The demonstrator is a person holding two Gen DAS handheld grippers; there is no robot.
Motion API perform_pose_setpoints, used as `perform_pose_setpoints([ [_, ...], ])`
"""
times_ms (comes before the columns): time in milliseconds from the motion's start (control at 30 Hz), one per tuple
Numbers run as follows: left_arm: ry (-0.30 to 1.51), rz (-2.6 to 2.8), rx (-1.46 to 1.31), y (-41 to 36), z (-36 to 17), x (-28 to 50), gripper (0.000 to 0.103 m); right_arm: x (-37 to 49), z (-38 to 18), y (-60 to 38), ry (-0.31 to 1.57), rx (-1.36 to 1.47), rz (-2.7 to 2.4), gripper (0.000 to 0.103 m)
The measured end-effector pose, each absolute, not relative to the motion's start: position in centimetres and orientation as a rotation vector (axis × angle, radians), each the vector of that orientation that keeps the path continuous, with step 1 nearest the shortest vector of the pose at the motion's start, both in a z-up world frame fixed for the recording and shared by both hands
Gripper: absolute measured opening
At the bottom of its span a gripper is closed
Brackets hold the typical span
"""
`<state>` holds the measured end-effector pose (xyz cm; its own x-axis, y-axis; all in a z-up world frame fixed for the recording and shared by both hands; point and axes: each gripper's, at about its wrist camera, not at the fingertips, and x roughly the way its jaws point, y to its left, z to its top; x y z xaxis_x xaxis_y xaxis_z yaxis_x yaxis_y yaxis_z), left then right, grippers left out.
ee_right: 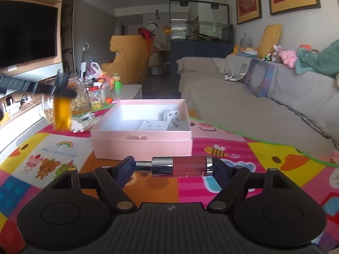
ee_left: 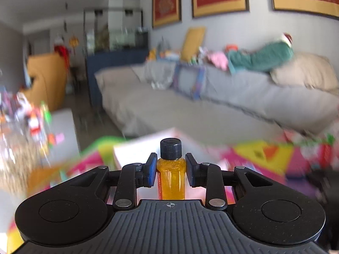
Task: Organize rigid objects
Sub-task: 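Place the red bottle into the pink box with the right tool while the left tool places the orange bottle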
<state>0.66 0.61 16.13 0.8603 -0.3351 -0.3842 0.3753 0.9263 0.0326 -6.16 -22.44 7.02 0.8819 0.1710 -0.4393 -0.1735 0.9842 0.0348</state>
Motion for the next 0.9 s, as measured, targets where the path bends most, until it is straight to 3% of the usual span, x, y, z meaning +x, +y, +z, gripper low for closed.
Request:
perform_pose_setpoints([
  [167,0.400,-0.397,-0.037,0.2,18.5,6.6,0.032,-5.7,6.2,-23.3,0.482,0.021,0.166,0.078],
  [333,0.352,-0.331,-0.102,2.2,18.0,6.8,0.032,-5.2,6.0,-23.8,0.492,0.039,0.155,0.078],
  [667,0.601,-0.220,-0.146,8.5,8.8,3.0,0.032,1.4,11.8,-20.4,0.390,0.064,0.246,0.078],
  [900,0.714,-0.128,-0.190,12.9,4.7,2.3,0.032,8.0,13.2,-17.8,0.515,0.139,0.295,0.079],
])
